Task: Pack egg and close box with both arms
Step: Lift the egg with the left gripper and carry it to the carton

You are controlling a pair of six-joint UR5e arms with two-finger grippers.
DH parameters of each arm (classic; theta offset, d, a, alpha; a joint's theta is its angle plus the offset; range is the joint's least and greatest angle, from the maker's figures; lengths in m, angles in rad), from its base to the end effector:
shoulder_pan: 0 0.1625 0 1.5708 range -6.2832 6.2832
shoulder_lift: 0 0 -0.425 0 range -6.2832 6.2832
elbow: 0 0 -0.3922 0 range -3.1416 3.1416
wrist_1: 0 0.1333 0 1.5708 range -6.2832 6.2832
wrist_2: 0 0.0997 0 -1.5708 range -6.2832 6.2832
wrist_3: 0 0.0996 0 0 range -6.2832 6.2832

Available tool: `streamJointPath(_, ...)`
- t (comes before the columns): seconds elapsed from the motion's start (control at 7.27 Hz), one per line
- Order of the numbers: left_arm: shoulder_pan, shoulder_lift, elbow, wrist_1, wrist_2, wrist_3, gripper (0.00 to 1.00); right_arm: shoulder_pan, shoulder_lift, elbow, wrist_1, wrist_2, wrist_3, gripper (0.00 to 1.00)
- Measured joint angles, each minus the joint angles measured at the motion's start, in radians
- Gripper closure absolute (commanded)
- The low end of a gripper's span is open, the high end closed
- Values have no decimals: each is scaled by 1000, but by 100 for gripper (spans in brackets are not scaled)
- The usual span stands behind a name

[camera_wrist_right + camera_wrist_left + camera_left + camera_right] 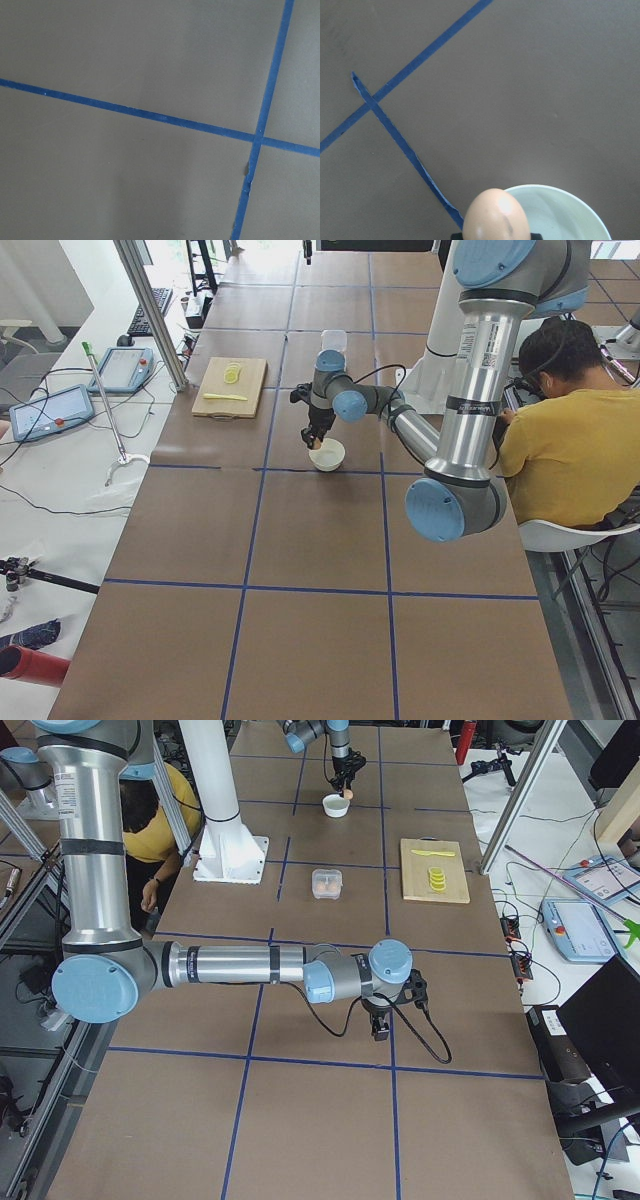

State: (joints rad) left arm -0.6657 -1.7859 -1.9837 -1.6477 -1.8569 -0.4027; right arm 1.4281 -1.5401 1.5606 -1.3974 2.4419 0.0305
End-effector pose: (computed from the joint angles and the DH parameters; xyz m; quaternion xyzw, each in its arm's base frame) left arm 0.3644 -0.4199 0.3555 0.1898 0.3140 0.2786 0.8876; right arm -0.0168 -0.5182 0.6230 0.0511 -0.4259 -0.0914 0.8987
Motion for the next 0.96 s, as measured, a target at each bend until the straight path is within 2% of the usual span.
streamJointPath(0.14, -2, -62, -3, 70, 0, -5, 100, 0, 0, 0, 0, 0, 0, 0)
streamJointPath(0.41, 10, -208, 56, 122, -9, -78, 100, 0, 1, 1, 0, 0, 0, 0)
streamJointPath(0.69, 80, -372, 157, 117, -33, -237, 100, 0, 2, 3, 0, 0, 0, 0)
streamJointPath(0.96, 153, -497, 264, 21, -38, -388, 100, -1, 2, 3, 0, 0, 0, 0)
